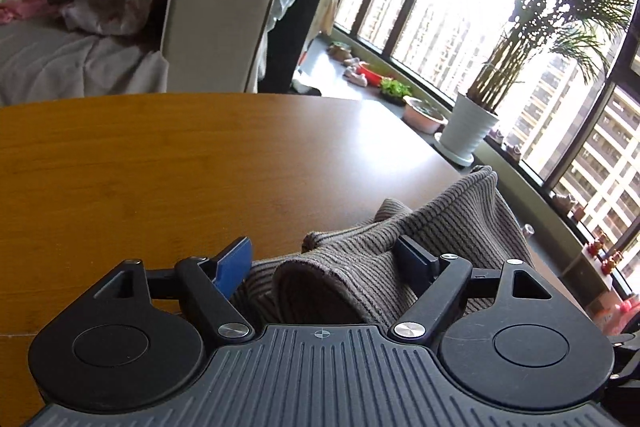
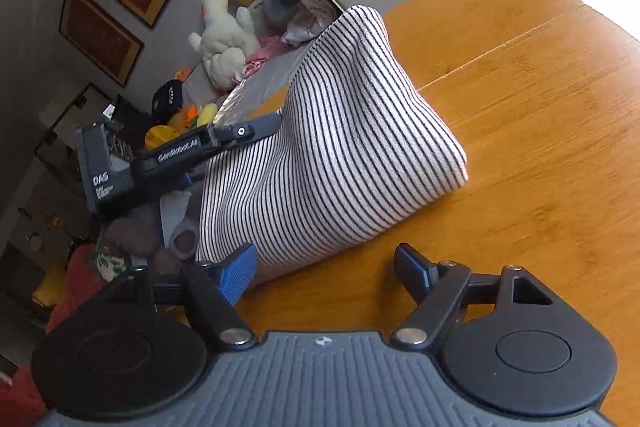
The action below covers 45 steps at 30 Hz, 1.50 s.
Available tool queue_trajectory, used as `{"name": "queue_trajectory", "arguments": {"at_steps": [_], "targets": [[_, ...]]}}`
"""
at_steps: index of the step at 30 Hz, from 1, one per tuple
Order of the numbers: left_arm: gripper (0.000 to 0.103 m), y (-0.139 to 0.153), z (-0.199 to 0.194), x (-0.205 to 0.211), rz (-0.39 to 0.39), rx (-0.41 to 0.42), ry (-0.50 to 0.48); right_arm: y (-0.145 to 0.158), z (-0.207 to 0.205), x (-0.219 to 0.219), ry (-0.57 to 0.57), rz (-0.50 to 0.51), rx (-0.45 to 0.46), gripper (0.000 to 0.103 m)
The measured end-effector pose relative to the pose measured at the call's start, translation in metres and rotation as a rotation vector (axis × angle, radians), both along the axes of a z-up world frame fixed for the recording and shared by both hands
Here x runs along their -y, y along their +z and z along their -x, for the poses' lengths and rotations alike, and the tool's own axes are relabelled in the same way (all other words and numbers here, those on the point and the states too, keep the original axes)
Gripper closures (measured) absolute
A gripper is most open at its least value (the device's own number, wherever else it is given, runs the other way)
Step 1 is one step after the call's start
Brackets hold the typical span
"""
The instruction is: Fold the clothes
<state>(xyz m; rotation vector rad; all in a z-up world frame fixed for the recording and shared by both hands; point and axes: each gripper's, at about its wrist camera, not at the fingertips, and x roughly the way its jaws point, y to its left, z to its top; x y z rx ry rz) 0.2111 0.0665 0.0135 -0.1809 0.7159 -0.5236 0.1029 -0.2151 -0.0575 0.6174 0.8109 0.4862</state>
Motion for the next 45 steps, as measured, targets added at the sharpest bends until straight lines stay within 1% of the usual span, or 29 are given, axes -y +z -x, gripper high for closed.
{"name": "queue_trajectory", "arguments": {"at_steps": [2, 4, 6, 7, 9, 12, 15, 17, 19, 22, 25, 27, 30, 32, 37, 39, 40, 41, 42, 44, 45], "targets": [[0.019, -0.001, 0.001, -0.002, 0.007, -0.016, 0.007, 0.002, -0.019, -0.003, -0.021, 0.010, -0.005, 0.032], [0.019, -0.001, 0.003, -0.003, 0.014, -0.032, 0.016, 0.003, -0.037, -0.002, -0.029, 0.006, -0.012, 0.033], [0.018, -0.003, 0.006, -0.003, 0.019, -0.058, 0.026, 0.006, -0.052, 0.000, -0.053, 0.040, 0.013, 0.033], [0.017, -0.004, 0.007, -0.002, 0.014, -0.067, 0.022, 0.008, -0.059, 0.001, -0.066, 0.061, 0.028, 0.033], [0.016, -0.005, 0.016, 0.005, -0.013, -0.065, 0.012, 0.015, -0.074, 0.002, -0.100, 0.139, 0.079, 0.033], [0.014, -0.006, 0.029, 0.016, 0.003, -0.078, -0.008, 0.024, -0.090, 0.001, -0.134, 0.237, 0.148, 0.033], [0.013, -0.007, 0.038, 0.026, 0.054, -0.105, -0.058, 0.033, -0.097, -0.001, -0.153, 0.353, 0.223, 0.033], [0.011, -0.009, 0.045, 0.035, 0.074, -0.115, -0.109, 0.040, -0.097, -0.001, -0.157, 0.404, 0.256, 0.032], [0.011, -0.009, 0.053, 0.044, 0.080, -0.114, -0.156, 0.046, -0.093, 0.002, -0.151, 0.421, 0.278, 0.032], [0.011, -0.010, 0.058, 0.049, 0.080, -0.106, -0.171, 0.051, -0.080, 0.005, -0.145, 0.438, 0.298, 0.030], [0.011, -0.007, 0.055, 0.040, 0.102, -0.108, -0.153, 0.052, -0.061, 0.007, -0.125, 0.446, 0.319, 0.029], [0.011, -0.001, 0.059, 0.032, 0.106, -0.085, -0.127, 0.051, -0.046, 0.005, -0.098, 0.438, 0.337, 0.028], [0.011, 0.010, 0.063, 0.017, 0.095, -0.041, -0.068, 0.049, -0.023, 0.001, -0.058, 0.425, 0.364, 0.025], [0.011, 0.013, 0.062, 0.008, 0.091, -0.030, -0.018, 0.048, -0.008, -0.001, -0.030, 0.419, 0.385, 0.025], [0.011, 0.012, 0.057, -0.013, 0.079, -0.021, 0.156, 0.048, 0.028, -0.032, 0.051, 0.494, 0.562, 0.025], [0.018, 0.008, 0.052, -0.020, 0.090, -0.042, 0.197, 0.047, 0.034, -0.045, 0.102, 0.502, 0.590, 0.025], [0.027, 0.005, 0.049, -0.019, 0.085, -0.056, 0.199, 0.045, 0.033, -0.051, 0.131, 0.508, 0.582, 0.026], [0.033, 0.002, 0.046, -0.019, 0.079, -0.070, 0.200, 0.042, 0.031, -0.057, 0.142, 0.527, 0.575, 0.026], [0.034, 0.000, 0.044, -0.018, 0.067, -0.079, 0.197, 0.039, 0.029, -0.062, 0.152, 0.547, 0.567, 0.026], [0.037, -0.006, 0.039, -0.012, 0.053, -0.103, 0.175, 0.034, 0.023, -0.063, 0.149, 0.597, 0.549, 0.033], [0.038, -0.010, 0.039, -0.009, 0.056, -0.117, 0.161, 0.033, 0.020, -0.062, 0.142, 0.622, 0.538, 0.040]]}}
